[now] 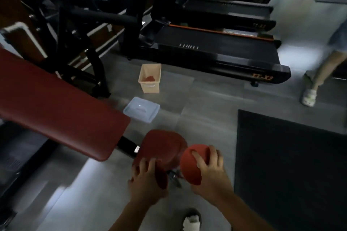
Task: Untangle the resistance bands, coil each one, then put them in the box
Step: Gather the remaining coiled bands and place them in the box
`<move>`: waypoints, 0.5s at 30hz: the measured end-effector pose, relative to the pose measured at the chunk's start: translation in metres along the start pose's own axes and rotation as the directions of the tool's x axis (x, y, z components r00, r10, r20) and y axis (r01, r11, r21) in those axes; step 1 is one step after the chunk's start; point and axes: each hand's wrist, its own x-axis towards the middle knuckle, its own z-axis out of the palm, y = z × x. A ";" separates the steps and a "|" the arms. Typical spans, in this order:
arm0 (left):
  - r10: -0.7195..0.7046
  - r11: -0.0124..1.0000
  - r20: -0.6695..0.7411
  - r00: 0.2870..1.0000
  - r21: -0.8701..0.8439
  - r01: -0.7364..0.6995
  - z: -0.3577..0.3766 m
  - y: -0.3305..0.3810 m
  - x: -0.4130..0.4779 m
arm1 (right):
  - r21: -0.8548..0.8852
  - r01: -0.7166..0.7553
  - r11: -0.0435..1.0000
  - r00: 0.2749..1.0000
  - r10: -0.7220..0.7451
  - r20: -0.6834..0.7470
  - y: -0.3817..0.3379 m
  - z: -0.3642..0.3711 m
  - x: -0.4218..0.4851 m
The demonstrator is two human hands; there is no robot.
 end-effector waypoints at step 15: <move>-0.162 0.986 -0.008 0.987 -0.025 0.162 -0.023 0.254 0.273 | 0.023 0.283 0.959 0.959 -0.282 -0.021 0.197 -0.125 0.325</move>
